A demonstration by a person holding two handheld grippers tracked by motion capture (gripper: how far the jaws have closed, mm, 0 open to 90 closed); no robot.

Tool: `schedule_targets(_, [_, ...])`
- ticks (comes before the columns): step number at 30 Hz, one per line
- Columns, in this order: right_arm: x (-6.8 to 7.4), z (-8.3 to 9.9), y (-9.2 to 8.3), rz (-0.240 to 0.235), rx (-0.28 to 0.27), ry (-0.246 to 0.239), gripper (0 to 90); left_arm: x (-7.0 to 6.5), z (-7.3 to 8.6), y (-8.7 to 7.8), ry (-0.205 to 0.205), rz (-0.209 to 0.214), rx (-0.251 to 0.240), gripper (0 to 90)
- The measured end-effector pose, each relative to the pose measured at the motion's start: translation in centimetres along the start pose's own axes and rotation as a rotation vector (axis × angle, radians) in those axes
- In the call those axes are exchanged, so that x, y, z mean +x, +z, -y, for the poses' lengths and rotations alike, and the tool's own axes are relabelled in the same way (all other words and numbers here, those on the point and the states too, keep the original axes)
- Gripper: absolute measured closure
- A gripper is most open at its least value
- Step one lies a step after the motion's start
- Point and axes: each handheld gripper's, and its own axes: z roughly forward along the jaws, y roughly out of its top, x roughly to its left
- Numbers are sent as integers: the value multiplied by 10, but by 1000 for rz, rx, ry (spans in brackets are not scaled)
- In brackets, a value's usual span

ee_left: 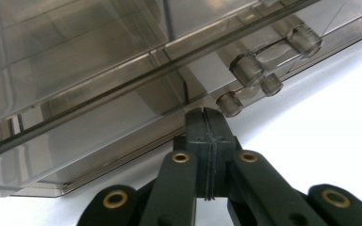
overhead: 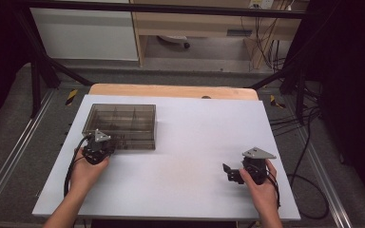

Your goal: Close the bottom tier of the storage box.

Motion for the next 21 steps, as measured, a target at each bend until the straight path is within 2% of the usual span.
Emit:
schedule_targets(11, [-1, 0, 3, -2, 10, 10, 30, -1, 3, -7, -10, 14, -35, 896])
schedule_targets(21, [-4, 2, 2, -2, 10, 6, 30, -11, 5, -15, -7, 36, -73, 893])
